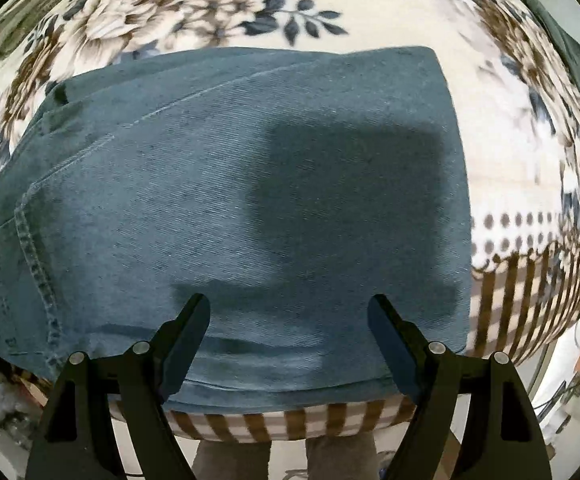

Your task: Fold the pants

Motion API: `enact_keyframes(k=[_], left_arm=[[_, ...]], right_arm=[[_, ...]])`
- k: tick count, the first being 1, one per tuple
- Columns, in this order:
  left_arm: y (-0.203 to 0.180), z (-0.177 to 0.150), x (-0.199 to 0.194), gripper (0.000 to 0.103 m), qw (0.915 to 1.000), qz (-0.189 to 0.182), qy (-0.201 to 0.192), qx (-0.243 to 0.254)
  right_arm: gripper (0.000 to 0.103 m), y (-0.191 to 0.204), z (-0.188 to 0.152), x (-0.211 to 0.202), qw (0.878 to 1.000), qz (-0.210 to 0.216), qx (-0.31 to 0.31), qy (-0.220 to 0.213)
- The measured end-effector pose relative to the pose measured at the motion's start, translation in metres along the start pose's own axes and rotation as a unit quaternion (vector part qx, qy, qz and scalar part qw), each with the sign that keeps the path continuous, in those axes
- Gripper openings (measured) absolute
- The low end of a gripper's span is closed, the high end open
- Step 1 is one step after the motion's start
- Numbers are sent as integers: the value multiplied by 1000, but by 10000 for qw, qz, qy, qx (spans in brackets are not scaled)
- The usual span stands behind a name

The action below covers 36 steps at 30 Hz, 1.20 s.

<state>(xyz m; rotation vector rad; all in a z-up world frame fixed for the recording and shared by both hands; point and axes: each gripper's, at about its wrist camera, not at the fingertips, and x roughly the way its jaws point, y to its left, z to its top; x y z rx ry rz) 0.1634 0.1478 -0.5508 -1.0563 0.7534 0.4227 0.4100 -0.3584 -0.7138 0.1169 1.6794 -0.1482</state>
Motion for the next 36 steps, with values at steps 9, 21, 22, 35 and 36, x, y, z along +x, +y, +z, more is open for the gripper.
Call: enact_keyframes(k=[9,21,22,35,36], left_arm=[[-58,-23,-56,22,9961,165,-511,698],[-211,-93,-102,20,9631,-1280,-383,2335],[-223,-104,-101,20,9587,-1390,-291,2466],[-337,-342,-25,20,8614,-2212,1847,4183],[-338,-359,-15,21,8533,-2061,2038,4334]], right_arm=[[83,-80,2,-6,9985,377,397,75],[83,-156,19,-73,9952,759,239,-578],[83,-167,18,-77,9948,782,276,-598],[83,-323,-14,-62,9797,794,1668,-781],[83,-339,-18,-61,9785,759,1752,-782]])
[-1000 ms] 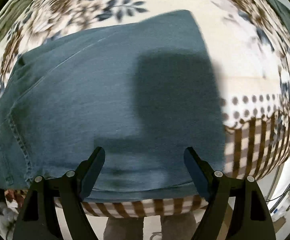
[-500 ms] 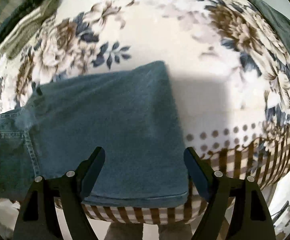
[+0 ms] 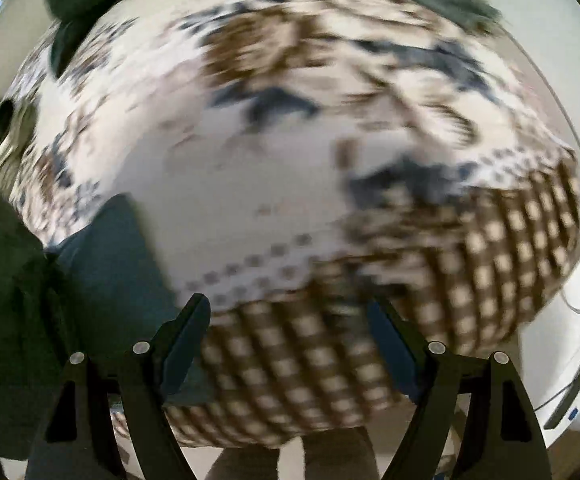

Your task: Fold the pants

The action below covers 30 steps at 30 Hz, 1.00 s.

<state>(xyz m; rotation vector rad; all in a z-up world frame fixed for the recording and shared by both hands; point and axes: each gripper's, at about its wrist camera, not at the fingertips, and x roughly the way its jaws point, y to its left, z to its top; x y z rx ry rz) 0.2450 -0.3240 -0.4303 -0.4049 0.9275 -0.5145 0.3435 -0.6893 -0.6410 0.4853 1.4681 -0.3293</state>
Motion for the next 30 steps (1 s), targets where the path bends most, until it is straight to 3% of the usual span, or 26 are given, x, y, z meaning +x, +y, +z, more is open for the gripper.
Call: enact_keyframes(k=[2,3,5,7,9,11,14,19,22,24,25,27,30], left_arm=[[-4,-7,24,23,9987,130,484,-57],[-4,-9,34,29,9968,276,744,-128],[0,-10,43,46,9952,155,931,-267],[-5,-15,42,77,9959,-22,890,-135],[-2,-10,38,88,9954,132,944,57],[5,-3,34,88,9948,194,998,51],[48,17,21,88,9934,603,949,-221],[148,48,12,88,9788,1561,929,-951],[195,60,20,88,9703,1892,972,-1151],[214,65,32,88,9677,1886,1106,-1253],[220,65,36,88,9660,1905,1177,-1291],[232,65,47,88,9637,1812,1301,-1467],[244,66,67,88,9593,1669,1467,-1745]], right_arm=[[83,-21,3,-3,9999,14,100,34],[83,-32,6,-5,9998,71,167,50],[83,-44,9,-8,9995,226,225,62],[83,-51,11,-11,9986,471,214,53],[83,-54,12,-13,9970,749,187,41],[85,-46,14,-10,9933,1141,191,49],[93,-31,18,-2,9843,1756,165,96],[93,10,36,33,9722,2337,20,144],[92,32,50,70,9633,2618,86,580],[64,41,55,89,9573,2778,291,749],[33,44,56,89,9606,2680,299,673],[20,54,55,74,9725,2283,179,416],[16,61,52,43,9777,2098,-30,63]])
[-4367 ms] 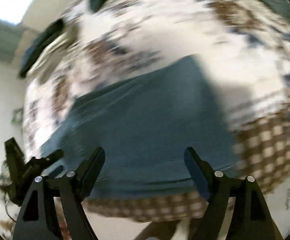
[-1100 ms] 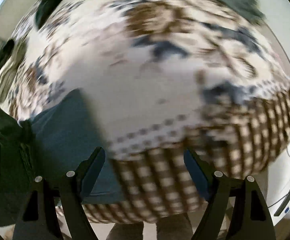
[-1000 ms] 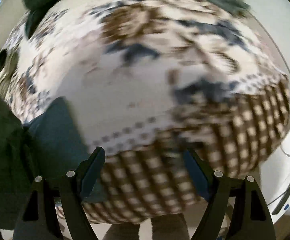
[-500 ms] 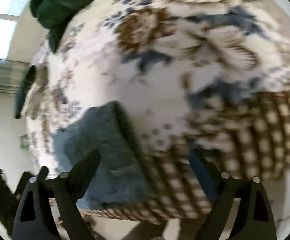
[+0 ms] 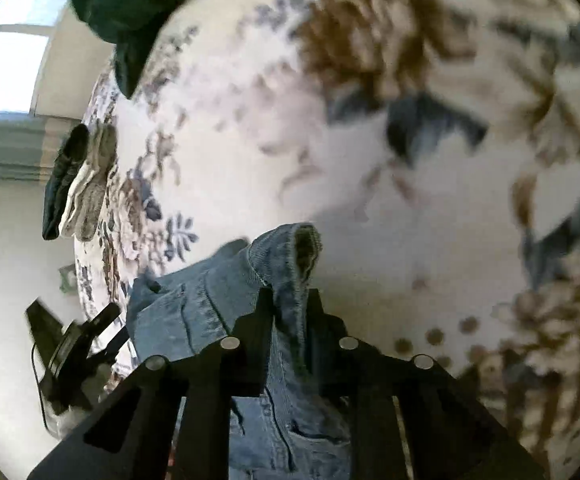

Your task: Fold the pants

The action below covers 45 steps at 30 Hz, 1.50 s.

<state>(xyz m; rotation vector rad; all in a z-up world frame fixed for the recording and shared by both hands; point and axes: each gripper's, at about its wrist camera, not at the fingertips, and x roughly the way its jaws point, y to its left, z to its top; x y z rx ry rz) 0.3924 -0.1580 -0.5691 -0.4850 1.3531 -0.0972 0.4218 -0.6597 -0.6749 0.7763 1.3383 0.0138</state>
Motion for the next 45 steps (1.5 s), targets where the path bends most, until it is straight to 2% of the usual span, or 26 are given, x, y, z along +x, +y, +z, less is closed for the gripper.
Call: enact_keyframes(k=[2,3,4,6,7,9,11,14,16,18,19,20,21,22,25,29,30,31,32,34,35,36,37,40,43,45], left_arm=[[0,3,8,88,9998,-89,132,-75],[0,5,14,84,9997,-126,179,-81],[-2,5,19,63,9997,-160,195,-53],[-11,7,25,33,9992,-334,162,161],[-15,8,26,25,9993,-201,89,315],[-10,12,23,15,9995,-209,-27,227],[16,21,20,14,9980,-467,-95,-406],[41,28,14,14,9943,-567,-129,-895],[44,29,3,14,9943,-628,-69,-860],[39,24,-10,20,9949,-698,75,-730],[36,18,-16,33,9956,-688,109,-624],[32,11,-25,42,9965,-660,110,-495],[26,-2,-36,64,9972,-672,70,-336],[23,-12,-42,76,9973,-699,59,-231],[16,-42,-47,77,9976,-669,162,-77],[8,-78,-29,77,9976,-498,474,56],[7,-86,-20,77,9973,-438,585,101],[8,-90,-17,77,9975,-341,607,141],[10,-96,-13,77,9977,-184,614,220],[18,-101,-4,86,9975,-117,638,272],[23,-102,-1,89,9974,-143,667,225],[27,-102,1,90,9970,-213,721,168],[27,-101,2,90,9970,-216,727,140],[26,-96,-4,89,9967,-262,770,44],[28,-99,-15,89,9957,-600,694,-87],[28,-101,-15,89,9946,-766,691,-112]], right_arm=[[16,2,0,-8,9997,-197,-88,-122],[16,0,2,-7,9993,-331,-87,-144],[16,-5,5,-4,9990,-430,-4,-119],[16,-17,11,2,9987,-455,233,-73],[16,-21,12,6,9986,-449,281,-39],[16,-26,14,9,9982,-510,305,-25],[16,-28,13,9,9982,-505,329,-27],[17,-26,13,12,9981,-572,210,16],[24,-24,16,16,9982,-569,82,167],[50,-27,17,12,9983,-444,128,363],[64,-29,15,5,9985,-334,167,407],[69,-32,10,-4,9987,-215,233,389],[69,-37,3,-13,9986,-158,320,380],[69,-42,-4,-20,9981,-165,422,411],[69,-66,-34,-28,9930,-204,966,649],[68,-98,-77,4,9786,129,1720,1125],[61,-100,-86,6,9794,159,1789,925],[36,-98,-90,4,9817,102,1763,719],[31,-95,-94,2,9829,146,1728,616],[22,-82,-96,-11,9895,-81,1389,402],[15,-72,-96,-18,9930,-566,988,319],[15,-72,-96,-16,9929,-761,825,392],[16,-76,-97,-10,9921,-778,840,505],[28,-88,-93,-4,9898,-202,1203,737],[68,-93,-99,-18,9851,428,1534,647],[72,-97,-115,-24,9788,761,1809,588]])
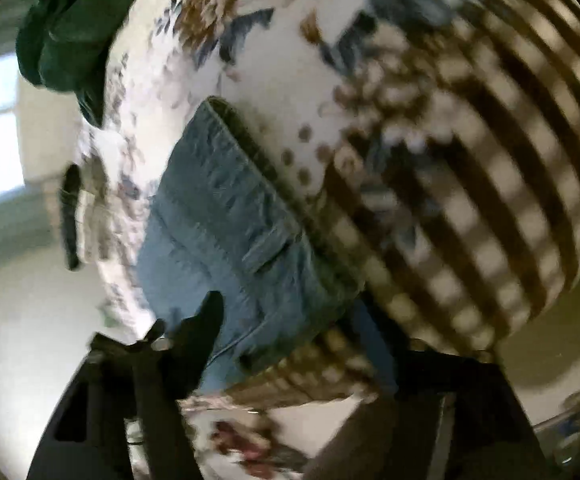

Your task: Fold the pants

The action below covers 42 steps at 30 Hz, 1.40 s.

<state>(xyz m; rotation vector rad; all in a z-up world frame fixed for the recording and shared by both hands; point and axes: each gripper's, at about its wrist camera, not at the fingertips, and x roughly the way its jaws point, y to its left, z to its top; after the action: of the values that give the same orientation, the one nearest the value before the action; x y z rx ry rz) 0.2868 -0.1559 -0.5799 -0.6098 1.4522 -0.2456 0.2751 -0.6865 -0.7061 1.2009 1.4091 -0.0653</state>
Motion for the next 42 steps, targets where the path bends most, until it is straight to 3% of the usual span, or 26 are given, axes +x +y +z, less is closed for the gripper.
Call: enact_keyframes(k=[6,10,13,15,18,19,22,24,25,27,29,30,31,32,33,36,42], left_arm=[[-2,-8,21,89,9997,-112,194,-101],[-3,-10,22,89,9996,-106,262,1],[-2,-9,25,89,9994,-166,302,30],[1,-7,26,89,9991,-270,329,-26],[6,-7,29,89,9988,-333,348,-114],[6,-7,29,89,9987,-348,348,-128],[8,-5,29,89,9985,-410,332,-166],[8,-4,30,90,9982,-463,344,-186],[9,-3,30,90,9981,-474,351,-190],[9,-2,33,91,9979,-491,391,-184],[9,-2,33,91,9978,-502,385,-200],[8,-2,32,91,9976,-557,365,-198],[7,-2,29,85,9973,-650,282,-191],[5,-3,27,73,9971,-706,203,-181],[2,-4,25,57,9973,-705,151,-122],[-4,-9,16,36,9970,-766,-44,64],[-19,-9,-13,23,9951,-905,-322,250]], right_arm=[[72,-8,-31,76,9955,544,230,737],[75,3,-27,109,9942,938,427,313],[83,14,-26,110,9918,1196,431,164],[83,22,-28,105,9900,1389,191,137],[82,15,-20,115,9952,970,124,55],[82,10,-17,119,9941,1043,272,63],[82,22,-6,122,9881,1426,571,-12],[82,53,-6,111,9809,1931,35,-214],[82,61,-7,112,9812,1913,-125,-238],[82,73,-4,123,9907,1245,-480,-261],[75,63,2,140,9947,986,-271,-87],[72,56,4,145,9943,1059,-59,-75],[63,50,6,145,9936,1125,89,-78],[53,48,5,144,9937,1112,150,-73],[50,48,3,143,9935,1125,142,-96],[38,53,-9,140,9929,1152,130,-267],[32,75,-15,130,9916,1227,62,-396]])
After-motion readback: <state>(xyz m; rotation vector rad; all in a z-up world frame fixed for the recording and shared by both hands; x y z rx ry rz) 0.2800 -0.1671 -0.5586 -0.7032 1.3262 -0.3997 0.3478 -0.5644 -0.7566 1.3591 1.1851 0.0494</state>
